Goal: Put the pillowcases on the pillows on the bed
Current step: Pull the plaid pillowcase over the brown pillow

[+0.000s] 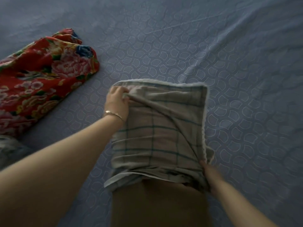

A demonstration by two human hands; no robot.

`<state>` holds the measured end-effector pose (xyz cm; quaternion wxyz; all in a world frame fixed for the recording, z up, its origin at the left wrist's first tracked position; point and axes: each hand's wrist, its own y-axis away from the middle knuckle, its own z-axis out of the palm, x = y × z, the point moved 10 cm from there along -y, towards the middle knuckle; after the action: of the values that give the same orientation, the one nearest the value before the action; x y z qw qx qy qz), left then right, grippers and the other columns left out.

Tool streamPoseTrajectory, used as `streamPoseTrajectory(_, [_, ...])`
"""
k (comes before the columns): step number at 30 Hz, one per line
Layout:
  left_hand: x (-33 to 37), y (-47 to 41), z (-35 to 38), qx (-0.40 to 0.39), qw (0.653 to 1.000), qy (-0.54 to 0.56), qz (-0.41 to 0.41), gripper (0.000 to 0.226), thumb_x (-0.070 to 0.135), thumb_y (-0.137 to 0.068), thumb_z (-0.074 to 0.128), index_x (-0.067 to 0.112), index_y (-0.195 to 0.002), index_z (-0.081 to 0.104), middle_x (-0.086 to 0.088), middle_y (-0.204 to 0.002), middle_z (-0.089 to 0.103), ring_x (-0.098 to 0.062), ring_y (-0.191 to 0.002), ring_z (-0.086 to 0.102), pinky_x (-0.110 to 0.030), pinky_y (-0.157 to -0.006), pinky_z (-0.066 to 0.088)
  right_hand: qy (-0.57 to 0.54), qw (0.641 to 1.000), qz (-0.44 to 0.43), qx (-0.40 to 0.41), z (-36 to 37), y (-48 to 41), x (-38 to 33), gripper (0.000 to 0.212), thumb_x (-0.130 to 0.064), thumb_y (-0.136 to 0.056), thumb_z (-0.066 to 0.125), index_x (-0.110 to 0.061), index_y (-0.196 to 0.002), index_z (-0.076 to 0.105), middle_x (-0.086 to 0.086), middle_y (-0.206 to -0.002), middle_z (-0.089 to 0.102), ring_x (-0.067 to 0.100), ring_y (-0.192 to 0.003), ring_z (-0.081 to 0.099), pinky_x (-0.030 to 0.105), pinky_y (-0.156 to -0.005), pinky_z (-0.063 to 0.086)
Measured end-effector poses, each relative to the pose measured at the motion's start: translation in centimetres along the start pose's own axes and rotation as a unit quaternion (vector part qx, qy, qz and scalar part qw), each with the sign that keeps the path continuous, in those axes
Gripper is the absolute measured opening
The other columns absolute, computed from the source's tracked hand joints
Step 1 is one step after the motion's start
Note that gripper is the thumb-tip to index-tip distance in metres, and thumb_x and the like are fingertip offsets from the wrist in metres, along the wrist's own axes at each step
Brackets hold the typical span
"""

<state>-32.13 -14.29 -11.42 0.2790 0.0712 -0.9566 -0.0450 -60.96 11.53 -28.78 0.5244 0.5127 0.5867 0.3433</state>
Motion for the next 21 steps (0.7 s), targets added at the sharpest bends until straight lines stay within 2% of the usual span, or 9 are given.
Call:
streamPoseTrajectory(3, [0.9,6.0,3.0,-0.077,0.996,-0.02,0.041,0.037,0.027,-0.081,0.065,0.01,-0.112,0.056,-0.013,-0.12,0.045,-0.032,-0.109,0.046,-0.041,-0.096,0.041,0.172,0.968,-0.107,0.15,-1.4,1.1,-2.9,0.036,-0.023,-0.097,0.043,-0.003,-0.126,0.05,0.023,-0.116,0.058,0.038,-0.103,0.055,0.039,-0.084,0.045])
streamPoseTrajectory(6, [1.3,13.9,3.3,-0.112,0.976,-0.087,0.168,0.049,0.06,-0.07,0.055,0.019,-0.098,0.055,-0.009,-0.111,0.05,-0.03,-0.101,0.049,-0.041,-0.089,0.044,0.216,0.868,-0.367,0.255,-1.6,8.1,-9.5,0.03,-0.024,-0.087,0.059,-0.009,-0.113,0.054,0.014,-0.108,0.053,0.033,-0.099,0.051,0.038,-0.08,0.042])
streamPoseTrajectory(10, [-0.8,20.1,3.8,-0.164,0.917,-0.179,0.316,0.044,0.059,-0.069,0.051,0.025,-0.097,0.048,-0.001,-0.11,0.048,-0.024,-0.097,0.049,-0.034,-0.079,0.045,0.365,0.732,-0.568,0.091,5.2,15.6,-9.8,0.049,-0.066,-0.071,0.052,-0.021,-0.09,0.058,-0.003,-0.09,0.053,0.015,-0.085,0.05,0.029,-0.075,0.044])
streamPoseTrajectory(13, [-2.1,19.0,1.8,-0.139,0.968,-0.067,0.197,0.012,0.027,-0.072,0.046,0.024,-0.083,0.042,-0.002,-0.079,0.057,-0.016,-0.067,0.054,-0.023,-0.058,0.038,0.505,0.629,-0.582,0.105,7.8,15.6,-6.7,0.055,-0.062,-0.058,0.069,-0.02,-0.093,0.062,0.004,-0.094,0.059,0.023,-0.087,0.061,0.034,-0.078,0.051])
streamPoseTrajectory(14, [-2.2,18.2,0.7,-0.117,0.985,-0.003,0.126,0.011,0.023,-0.073,0.045,0.024,-0.083,0.042,-0.001,-0.068,0.058,-0.011,-0.059,0.052,-0.023,-0.054,0.036,0.493,0.634,-0.582,0.127,7.6,15.3,-6.8,0.045,-0.052,-0.064,0.071,-0.017,-0.09,0.065,0.005,-0.092,0.06,0.025,-0.083,0.063,0.034,-0.076,0.052])
streamPoseTrajectory(16, [-1.3,18.1,0.0,-0.114,0.987,0.064,0.095,0.01,0.03,-0.075,0.041,0.028,-0.086,0.042,0.008,-0.057,0.051,-0.008,-0.055,0.048,-0.017,-0.049,0.033,0.374,0.727,-0.548,0.177,5.4,15.3,-8.9,0.028,-0.039,-0.085,0.055,-0.014,-0.076,0.064,0.004,-0.08,0.06,0.023,-0.075,0.059,0.032,-0.068,0.049])
streamPoseTrajectory(18, [0.9,19.6,-0.3,-0.16,0.966,0.037,0.199,0.018,0.042,-0.073,0.042,0.03,-0.086,0.042,0.01,-0.056,0.049,-0.008,-0.057,0.049,-0.016,-0.048,0.034,0.22,0.845,-0.458,0.166,3.3,14.2,-10.1,0.038,-0.031,-0.098,0.039,-0.019,-0.064,0.049,-0.001,-0.067,0.052,0.019,-0.064,0.051,0.032,-0.058,0.037])
streamPoseTrajectory(19, [0.7,20.4,-0.5,-0.176,0.957,0.009,0.232,0.023,0.049,-0.074,0.045,0.031,-0.088,0.044,0.013,-0.059,0.054,-0.007,-0.057,0.052,-0.016,-0.047,0.036,0.185,0.87,-0.441,0.119,3.6,13.8,-10.4,0.038,-0.033,-0.098,0.037,-0.02,-0.064,0.046,-0.002,-0.065,0.049,0.017,-0.063,0.049,0.032,-0.058,0.033])
streamPoseTrajectory(21, [-1.2,21.3,-0.8,-0.199,0.954,-0.016,0.224,0.041,0.069,-0.079,0.039,0.031,-0.087,0.049,0.022,-0.06,0.055,-0.001,-0.055,0.053,-0.014,-0.048,0.04,0.271,0.824,-0.497,-0.003,6.4,15.6,-10.9,0.037,-0.051,-0.089,0.044,-0.017,-0.079,0.054,-0.004,-0.077,0.053,0.013,-0.075,0.05,0.029,-0.067,0.037])
